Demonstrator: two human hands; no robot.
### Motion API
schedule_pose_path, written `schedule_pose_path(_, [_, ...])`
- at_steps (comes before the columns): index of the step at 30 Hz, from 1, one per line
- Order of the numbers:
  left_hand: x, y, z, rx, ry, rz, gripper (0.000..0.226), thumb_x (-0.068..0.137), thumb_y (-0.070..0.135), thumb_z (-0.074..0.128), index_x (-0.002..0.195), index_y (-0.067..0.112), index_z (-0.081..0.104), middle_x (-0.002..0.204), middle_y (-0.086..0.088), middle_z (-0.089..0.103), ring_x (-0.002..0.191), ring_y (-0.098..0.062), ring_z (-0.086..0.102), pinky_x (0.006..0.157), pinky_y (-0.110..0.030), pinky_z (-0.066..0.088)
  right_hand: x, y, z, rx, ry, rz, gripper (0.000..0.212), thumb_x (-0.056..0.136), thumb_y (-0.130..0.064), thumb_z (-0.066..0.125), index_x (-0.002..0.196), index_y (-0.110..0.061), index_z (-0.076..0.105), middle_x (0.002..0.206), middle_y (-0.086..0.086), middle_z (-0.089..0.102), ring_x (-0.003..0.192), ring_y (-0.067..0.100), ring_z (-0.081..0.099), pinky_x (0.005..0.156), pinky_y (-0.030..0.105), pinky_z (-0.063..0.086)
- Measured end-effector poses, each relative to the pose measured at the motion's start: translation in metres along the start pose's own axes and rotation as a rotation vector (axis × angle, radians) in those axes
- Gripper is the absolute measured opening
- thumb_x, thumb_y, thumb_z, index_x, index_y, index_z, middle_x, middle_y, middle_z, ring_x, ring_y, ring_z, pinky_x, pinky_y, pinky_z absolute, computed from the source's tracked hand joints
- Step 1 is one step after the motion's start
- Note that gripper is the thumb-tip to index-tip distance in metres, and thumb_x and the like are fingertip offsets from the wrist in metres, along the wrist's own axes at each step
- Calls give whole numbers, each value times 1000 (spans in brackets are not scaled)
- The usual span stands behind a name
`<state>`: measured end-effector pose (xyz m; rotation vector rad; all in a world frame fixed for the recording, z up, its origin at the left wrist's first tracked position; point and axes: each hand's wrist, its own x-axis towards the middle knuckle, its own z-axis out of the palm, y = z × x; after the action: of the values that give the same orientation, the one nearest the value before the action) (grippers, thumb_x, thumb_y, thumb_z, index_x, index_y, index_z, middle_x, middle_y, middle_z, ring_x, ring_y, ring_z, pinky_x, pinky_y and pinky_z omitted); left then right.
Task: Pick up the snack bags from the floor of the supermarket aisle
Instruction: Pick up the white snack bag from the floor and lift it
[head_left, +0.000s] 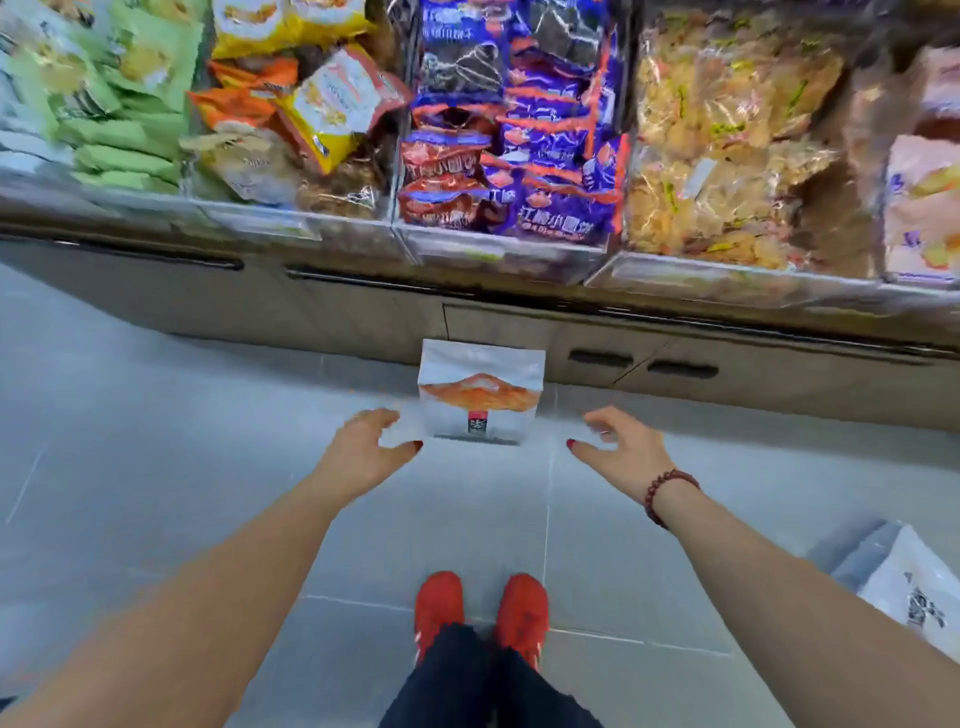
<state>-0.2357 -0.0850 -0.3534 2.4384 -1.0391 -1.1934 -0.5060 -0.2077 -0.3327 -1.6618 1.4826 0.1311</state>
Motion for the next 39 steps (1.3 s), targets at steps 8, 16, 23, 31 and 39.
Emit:
schedule_pose_path(8, [107,-61,99,-230,107,-119,73,83,41,70,144,15,39,146,-2,43,132,-17,44,106,-31,37,122,82,94,311,51,105,45,84,-31,70,124,-14,57,122,5,61,111,19,58,95,27,44])
schedule_pose_path(16, [203,-93,138,-518,167,-96,71,77,45,74,137,19,50,141,2,51,129,-14,48,107,-29,37,215,101,159,483,168,37,54,85,-34,68,131,-9,53,130,1,57,122,16,52,106,30,40])
schedule_pose_path(23, [233,-90,155,-705,288,-39,23,87,27,68,85,4,67,67,8,62,59,-3,55,60,-10,40,242,106,177,488,351,-12,24,87,-29,64,81,-5,66,68,-2,57,67,12,52,70,27,44])
schedule_pose_path(31, [196,-83,121,-779,288,13,41,87,31,68,83,-10,67,84,-28,63,76,-24,57,85,-42,53,211,85,155,481,366,-101,38,87,-20,63,65,8,50,56,7,38,55,14,31,54,24,28])
schedule_pose_path(39, [95,-71,50,-791,328,-93,33,92,23,62,84,-9,67,79,-12,71,70,-19,67,65,-21,58,129,14,120,493,292,-166,44,89,-21,63,56,-15,34,57,-1,32,60,14,32,57,26,30])
